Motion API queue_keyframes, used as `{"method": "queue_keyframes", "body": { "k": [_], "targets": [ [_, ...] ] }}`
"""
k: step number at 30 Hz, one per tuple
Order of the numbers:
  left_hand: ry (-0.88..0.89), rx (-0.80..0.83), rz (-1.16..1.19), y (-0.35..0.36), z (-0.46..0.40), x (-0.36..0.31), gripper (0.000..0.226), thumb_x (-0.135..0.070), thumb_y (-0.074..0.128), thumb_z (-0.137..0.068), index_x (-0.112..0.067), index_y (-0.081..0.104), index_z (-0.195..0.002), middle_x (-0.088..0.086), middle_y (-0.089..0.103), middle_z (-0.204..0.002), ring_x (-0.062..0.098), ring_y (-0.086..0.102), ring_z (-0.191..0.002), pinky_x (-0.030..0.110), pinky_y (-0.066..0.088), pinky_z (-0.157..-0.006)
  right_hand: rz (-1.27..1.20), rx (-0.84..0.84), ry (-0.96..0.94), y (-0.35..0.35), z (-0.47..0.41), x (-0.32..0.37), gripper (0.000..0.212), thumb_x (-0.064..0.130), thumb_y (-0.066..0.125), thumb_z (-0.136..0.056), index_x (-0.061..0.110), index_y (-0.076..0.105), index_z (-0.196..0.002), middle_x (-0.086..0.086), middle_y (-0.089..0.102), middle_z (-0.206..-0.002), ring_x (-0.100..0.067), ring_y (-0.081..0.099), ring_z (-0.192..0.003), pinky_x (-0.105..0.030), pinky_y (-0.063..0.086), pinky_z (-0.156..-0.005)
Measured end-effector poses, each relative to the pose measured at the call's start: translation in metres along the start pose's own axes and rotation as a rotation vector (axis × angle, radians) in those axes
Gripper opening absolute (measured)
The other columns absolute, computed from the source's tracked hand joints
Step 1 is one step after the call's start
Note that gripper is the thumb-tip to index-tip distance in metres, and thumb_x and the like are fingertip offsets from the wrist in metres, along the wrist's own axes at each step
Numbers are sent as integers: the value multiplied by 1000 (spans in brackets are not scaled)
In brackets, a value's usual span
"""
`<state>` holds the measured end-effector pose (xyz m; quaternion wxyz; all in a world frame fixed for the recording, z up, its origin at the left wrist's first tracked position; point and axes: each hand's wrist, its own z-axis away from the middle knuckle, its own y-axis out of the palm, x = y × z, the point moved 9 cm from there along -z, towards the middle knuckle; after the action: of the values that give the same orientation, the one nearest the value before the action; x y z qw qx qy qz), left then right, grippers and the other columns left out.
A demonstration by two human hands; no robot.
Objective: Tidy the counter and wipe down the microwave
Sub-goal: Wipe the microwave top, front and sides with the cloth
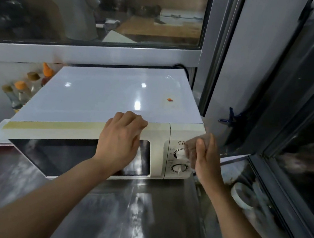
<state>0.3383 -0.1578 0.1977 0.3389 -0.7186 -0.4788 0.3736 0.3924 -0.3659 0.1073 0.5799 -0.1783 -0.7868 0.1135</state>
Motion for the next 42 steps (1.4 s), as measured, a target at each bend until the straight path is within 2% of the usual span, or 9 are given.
{"method": "queue_keyframes", "body": {
  "k": [4,10,17,22,27,30,33,36,42],
  "targets": [
    [91,55,-49,-3,-3,-2,34,1,61,-73,-9,65,-105,9,62,-103,34,54,-85,43,48,-71,-49,11,15,-1,-2,11,23,29,30,-101,13,46,-108,-20,51,-99,-20,55,-82,-30,53,-76],
    [346,164,-158,-5,-13,0,29,-13,66,-77,-14,63,-105,4,60,-96,28,52,-81,39,45,-69,103,-227,-80,-2,-6,45,51,39,35,-95,31,23,-144,-4,36,-131,-22,45,-118,-31,40,-91],
    [503,176,-117,-1,-20,9,28,-27,58,-81,-15,62,-106,4,56,-93,26,48,-79,34,41,-68,-143,-265,144,-1,11,5,19,37,29,-101,30,46,-107,-4,59,-76,-8,58,-63,-29,46,-62],
    [527,115,-44,1,-20,14,30,-27,62,-80,-16,61,-108,4,54,-97,25,47,-83,34,41,-68,-17,-488,202,-19,28,16,26,29,38,-100,9,50,-112,-10,64,-95,-24,61,-89,-36,50,-82],
    [525,70,-15,3,-21,16,30,-29,62,-80,-19,59,-108,1,52,-98,23,45,-88,31,37,-68,-143,-773,204,-25,80,22,22,27,46,-95,20,43,-116,-3,61,-108,-16,59,-98,-34,46,-87],
    [531,39,-22,3,-21,17,29,-30,62,-78,-19,60,-105,0,52,-96,22,46,-85,31,39,-64,-168,-720,195,-24,78,23,27,22,46,-87,26,47,-114,0,59,-112,-13,57,-104,-38,46,-94],
    [542,12,-32,2,-20,16,29,-31,59,-77,-18,61,-103,1,54,-93,23,48,-82,31,39,-59,19,-588,120,-8,60,34,44,9,45,-84,17,51,-127,0,42,-131,-8,45,-114,-21,34,-105],
    [540,1,-36,2,-20,16,29,-29,64,-77,-17,62,-104,2,55,-94,24,49,-83,30,37,-59,177,-656,32,1,60,40,41,-4,49,-86,7,52,-125,-3,39,-124,-5,42,-106,7,24,-89],
    [541,-9,-39,1,-19,16,30,-28,65,-78,-17,62,-105,2,56,-94,24,50,-84,29,36,-60,310,-778,-4,-4,65,50,19,-1,58,-84,5,57,-102,-11,53,-106,-9,44,-86,4,27,-71]
  ]
}}
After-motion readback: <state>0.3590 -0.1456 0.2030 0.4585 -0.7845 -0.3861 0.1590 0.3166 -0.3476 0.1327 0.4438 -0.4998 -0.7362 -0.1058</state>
